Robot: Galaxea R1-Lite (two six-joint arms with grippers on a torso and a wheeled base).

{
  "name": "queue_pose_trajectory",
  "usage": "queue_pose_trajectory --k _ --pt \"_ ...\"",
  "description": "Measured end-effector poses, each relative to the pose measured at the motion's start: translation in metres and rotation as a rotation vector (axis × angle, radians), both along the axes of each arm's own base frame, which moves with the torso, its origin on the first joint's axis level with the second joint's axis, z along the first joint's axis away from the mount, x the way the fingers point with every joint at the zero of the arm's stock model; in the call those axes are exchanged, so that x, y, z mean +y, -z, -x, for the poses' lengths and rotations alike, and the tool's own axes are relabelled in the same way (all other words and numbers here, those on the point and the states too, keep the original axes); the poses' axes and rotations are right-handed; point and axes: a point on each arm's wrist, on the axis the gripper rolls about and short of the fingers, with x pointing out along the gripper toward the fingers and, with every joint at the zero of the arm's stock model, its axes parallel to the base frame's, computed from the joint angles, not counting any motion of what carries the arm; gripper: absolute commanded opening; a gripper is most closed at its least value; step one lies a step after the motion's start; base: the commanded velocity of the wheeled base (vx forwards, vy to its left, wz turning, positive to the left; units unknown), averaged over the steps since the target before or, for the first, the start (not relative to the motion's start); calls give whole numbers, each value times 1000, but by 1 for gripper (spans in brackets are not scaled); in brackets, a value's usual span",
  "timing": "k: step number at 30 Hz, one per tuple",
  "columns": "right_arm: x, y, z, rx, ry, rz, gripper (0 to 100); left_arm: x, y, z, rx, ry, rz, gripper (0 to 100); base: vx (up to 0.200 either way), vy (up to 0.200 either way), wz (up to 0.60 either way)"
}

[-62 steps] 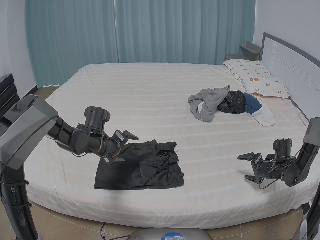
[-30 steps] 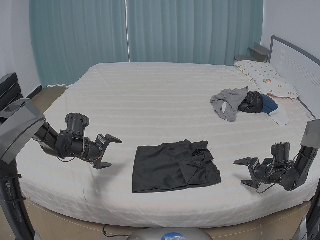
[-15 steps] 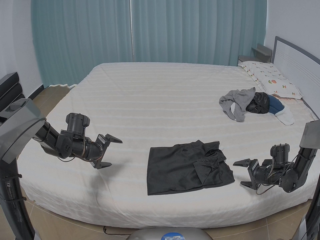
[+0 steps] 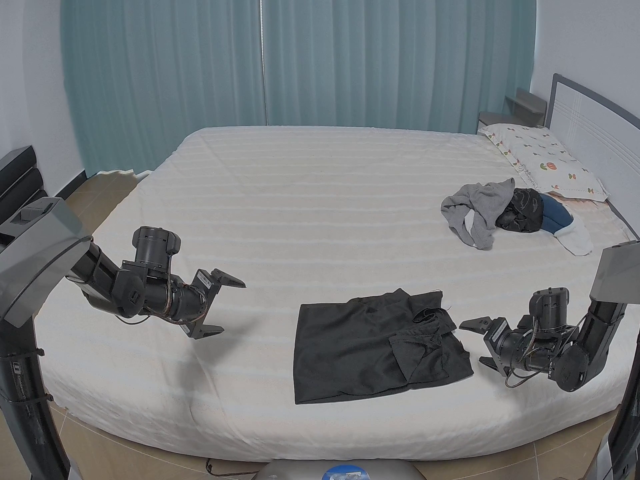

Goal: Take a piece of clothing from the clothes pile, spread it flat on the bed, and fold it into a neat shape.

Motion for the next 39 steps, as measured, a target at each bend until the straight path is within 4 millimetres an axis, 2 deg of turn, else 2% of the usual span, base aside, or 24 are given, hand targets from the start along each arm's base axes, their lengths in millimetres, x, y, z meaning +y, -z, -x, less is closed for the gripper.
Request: queue_pose_trajectory --k 8,16,20,27,32,39 --pt "47 -6 -3 -99 -149 270 100 -1 1 0 2 1 -2 100 0 0 0" --pt "95 -10 -12 -193 -216 411 100 -2 0 0 0 4 -1 100 0 0 0" --pt "105 1 -13 -218 -231 549 100 -2 0 -1 -3 4 -1 100 0 0 0" --pt "116 16 -14 -295 -240 661 100 -2 -1 -2 -6 4 -1 100 0 0 0" --pt "117 26 -11 -275 -258 687 100 -2 -1 -2 -7 4 -1 100 0 0 0" --pt "117 30 -10 -269 -267 674 100 -2 -1 -2 -7 4 -1 100 0 0 0"
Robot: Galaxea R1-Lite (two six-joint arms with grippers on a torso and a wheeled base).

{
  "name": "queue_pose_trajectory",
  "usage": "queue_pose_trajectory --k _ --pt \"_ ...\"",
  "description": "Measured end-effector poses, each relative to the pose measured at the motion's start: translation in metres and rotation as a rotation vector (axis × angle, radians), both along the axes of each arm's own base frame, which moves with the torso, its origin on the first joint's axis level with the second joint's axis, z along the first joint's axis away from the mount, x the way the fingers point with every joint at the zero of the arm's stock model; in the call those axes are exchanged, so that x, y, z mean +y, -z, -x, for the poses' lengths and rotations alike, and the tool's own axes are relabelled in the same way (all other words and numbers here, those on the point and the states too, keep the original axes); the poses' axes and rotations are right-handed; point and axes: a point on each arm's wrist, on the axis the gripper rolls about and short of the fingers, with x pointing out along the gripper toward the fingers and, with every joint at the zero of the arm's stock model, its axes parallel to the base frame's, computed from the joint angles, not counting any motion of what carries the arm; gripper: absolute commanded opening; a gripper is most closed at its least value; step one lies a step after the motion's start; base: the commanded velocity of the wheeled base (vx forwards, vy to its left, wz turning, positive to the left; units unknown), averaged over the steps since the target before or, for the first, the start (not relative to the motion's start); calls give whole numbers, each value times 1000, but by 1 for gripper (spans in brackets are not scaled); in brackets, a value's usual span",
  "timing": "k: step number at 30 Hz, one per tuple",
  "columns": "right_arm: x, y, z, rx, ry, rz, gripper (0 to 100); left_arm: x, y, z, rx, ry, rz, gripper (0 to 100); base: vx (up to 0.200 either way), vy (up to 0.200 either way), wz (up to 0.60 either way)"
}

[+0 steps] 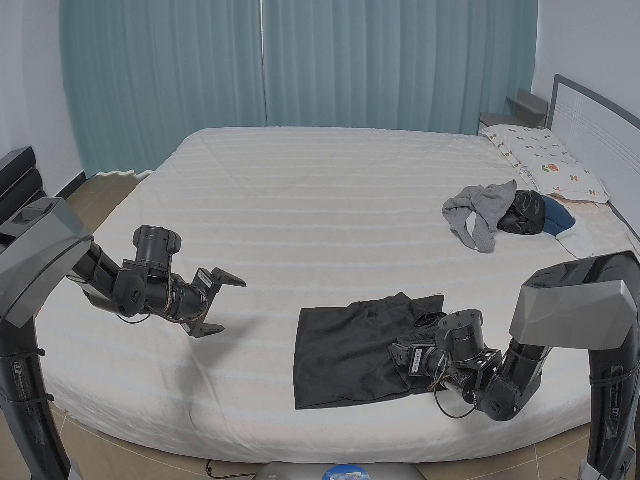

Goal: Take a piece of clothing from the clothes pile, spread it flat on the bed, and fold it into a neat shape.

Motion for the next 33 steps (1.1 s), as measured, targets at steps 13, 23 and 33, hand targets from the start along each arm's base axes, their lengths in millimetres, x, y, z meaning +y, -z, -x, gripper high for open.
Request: queue_pose_trajectory --k 13,23,33 --pt "14 -2 9 -16 -70 34 100 0 0 0 -1 0 0 100 0 0 0" --pt "-3 5 14 36 -31 120 100 0 0 0 -1 1 0 100 0 0 0" --pt "-33 0 23 57 37 119 100 0 0 0 -2 0 0 100 0 0 0"
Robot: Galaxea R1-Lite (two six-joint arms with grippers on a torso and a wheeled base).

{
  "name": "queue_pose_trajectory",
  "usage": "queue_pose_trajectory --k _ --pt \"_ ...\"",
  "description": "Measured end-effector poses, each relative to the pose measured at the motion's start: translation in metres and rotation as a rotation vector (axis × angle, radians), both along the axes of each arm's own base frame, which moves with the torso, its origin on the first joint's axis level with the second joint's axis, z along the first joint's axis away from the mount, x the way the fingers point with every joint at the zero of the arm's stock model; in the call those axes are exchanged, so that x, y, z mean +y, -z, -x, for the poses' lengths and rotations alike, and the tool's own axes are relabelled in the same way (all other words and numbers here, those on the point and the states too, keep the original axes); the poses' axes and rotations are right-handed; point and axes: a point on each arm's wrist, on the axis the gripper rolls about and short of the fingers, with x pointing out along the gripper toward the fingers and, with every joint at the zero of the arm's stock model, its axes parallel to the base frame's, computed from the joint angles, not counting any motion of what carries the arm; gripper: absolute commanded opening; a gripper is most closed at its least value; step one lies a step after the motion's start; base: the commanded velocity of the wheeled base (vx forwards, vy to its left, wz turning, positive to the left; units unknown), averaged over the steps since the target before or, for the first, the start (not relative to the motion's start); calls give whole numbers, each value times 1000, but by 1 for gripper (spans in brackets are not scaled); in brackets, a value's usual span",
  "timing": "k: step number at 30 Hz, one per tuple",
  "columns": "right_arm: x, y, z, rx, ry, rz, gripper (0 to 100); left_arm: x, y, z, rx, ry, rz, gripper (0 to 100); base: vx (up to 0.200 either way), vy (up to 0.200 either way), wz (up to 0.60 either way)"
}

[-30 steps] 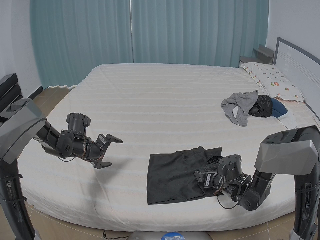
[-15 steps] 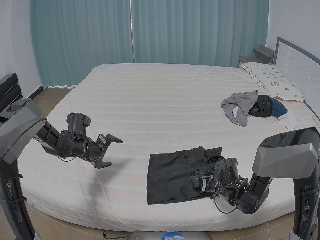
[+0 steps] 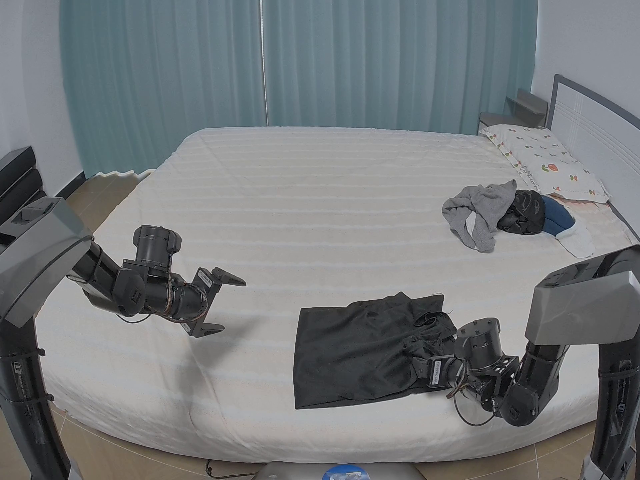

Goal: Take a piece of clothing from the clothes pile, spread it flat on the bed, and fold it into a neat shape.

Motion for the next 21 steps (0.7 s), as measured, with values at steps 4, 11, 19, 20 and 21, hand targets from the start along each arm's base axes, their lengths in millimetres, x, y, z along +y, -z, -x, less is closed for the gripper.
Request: queue_pose_trajectory --k 4,11,19,20,21 --pt "-12 -6 3 2 25 -3 100 0 0 0 0 0 0 100 0 0 0" --pt "-38 -10 10 35 78 6 100 0 0 0 1 -1 0 100 0 0 0" --pt "-59 -9 17 73 89 41 100 0 0 0 1 -1 0 100 0 0 0" --pt "-61 -10 17 74 91 42 100 0 0 0 1 -1 0 100 0 0 0" --pt "-62 -11 18 76 93 42 100 0 0 0 1 -1 0 100 0 0 0"
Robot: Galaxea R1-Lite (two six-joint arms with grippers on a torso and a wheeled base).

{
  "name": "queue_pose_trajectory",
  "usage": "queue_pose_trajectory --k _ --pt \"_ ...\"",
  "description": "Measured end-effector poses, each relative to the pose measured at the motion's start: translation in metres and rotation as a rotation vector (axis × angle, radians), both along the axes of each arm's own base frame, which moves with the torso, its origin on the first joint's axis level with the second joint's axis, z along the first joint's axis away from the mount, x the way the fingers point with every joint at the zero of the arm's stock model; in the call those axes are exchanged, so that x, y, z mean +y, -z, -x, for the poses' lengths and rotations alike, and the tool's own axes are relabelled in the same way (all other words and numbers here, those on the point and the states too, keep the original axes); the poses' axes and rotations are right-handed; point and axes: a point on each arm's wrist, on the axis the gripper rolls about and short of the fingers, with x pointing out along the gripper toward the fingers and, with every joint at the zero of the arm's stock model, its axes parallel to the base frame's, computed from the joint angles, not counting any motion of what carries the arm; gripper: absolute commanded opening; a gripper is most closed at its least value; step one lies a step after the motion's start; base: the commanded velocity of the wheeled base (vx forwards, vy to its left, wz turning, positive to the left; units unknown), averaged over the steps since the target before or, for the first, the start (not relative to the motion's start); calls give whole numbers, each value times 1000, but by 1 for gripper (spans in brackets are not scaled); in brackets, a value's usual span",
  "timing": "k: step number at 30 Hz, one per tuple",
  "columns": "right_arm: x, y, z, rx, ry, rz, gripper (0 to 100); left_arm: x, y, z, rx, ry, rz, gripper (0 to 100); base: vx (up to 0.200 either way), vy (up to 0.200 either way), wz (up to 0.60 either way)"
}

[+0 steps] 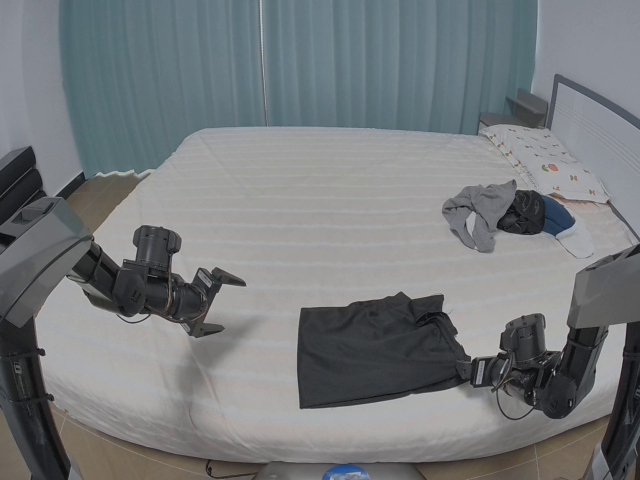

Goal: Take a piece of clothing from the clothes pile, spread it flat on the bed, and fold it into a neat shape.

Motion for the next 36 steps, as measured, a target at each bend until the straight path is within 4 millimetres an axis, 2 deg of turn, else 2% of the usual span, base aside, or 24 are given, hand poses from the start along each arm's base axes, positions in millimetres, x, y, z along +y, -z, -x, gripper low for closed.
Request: queue_pose_trajectory --k 8,15,19,23,31,36 --pt "-15 -8 -3 -21 40 -1 100 0 0 0 -1 0 0 100 0 0 0" --pt "-27 -26 -18 -101 51 -72 100 0 0 0 -1 0 0 100 0 0 0" --pt "-26 -35 -29 -153 52 -127 100 0 0 0 -2 0 1 100 0 0 0" --pt "-13 -45 -50 -214 23 -194 100 0 0 0 -2 1 1 100 0 0 0" --pt "30 -57 -89 -210 -50 -320 100 0 0 0 -2 0 0 100 0 0 0" --pt "65 -58 -108 -109 -76 -501 100 0 0 0 -2 1 1 100 0 0 0"
